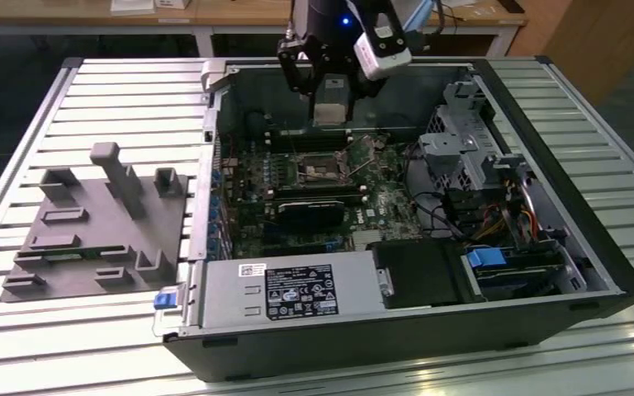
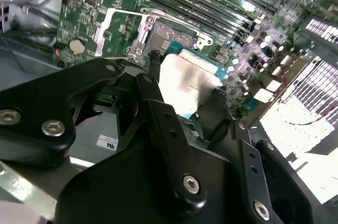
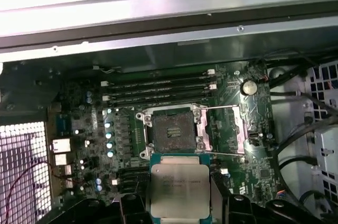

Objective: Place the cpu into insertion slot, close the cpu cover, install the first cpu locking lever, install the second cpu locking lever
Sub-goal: 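Place the cpu into insertion slot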

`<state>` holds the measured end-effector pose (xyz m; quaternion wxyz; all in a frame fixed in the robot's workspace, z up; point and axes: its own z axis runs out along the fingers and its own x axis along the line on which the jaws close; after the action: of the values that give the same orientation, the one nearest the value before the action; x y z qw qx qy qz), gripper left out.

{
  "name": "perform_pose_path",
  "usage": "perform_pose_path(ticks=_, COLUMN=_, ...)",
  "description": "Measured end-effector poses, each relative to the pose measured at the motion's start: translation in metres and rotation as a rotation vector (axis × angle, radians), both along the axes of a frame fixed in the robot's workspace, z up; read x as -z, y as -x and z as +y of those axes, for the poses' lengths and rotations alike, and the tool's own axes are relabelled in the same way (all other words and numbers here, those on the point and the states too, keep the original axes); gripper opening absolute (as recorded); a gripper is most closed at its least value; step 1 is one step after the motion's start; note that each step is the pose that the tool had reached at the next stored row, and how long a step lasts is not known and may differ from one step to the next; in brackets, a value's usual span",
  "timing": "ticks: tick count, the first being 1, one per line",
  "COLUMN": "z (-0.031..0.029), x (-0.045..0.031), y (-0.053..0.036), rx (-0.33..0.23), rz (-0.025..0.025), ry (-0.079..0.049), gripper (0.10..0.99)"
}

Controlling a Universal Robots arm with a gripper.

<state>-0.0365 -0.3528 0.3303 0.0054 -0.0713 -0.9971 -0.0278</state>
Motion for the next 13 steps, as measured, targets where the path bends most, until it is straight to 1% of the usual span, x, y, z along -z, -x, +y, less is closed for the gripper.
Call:
perform_pose_path(ticks=5, z=0.0000, x=0.0054, y=0.0000, rx=0.090, rz=-0.0003, ry=0.000, gripper=0.537)
perform_pose_path(ticks=13, z=0.0000, x=0.0104, y=0.0000, rx=0.235, rz=-0.0003, ry=0.000, gripper=0.537)
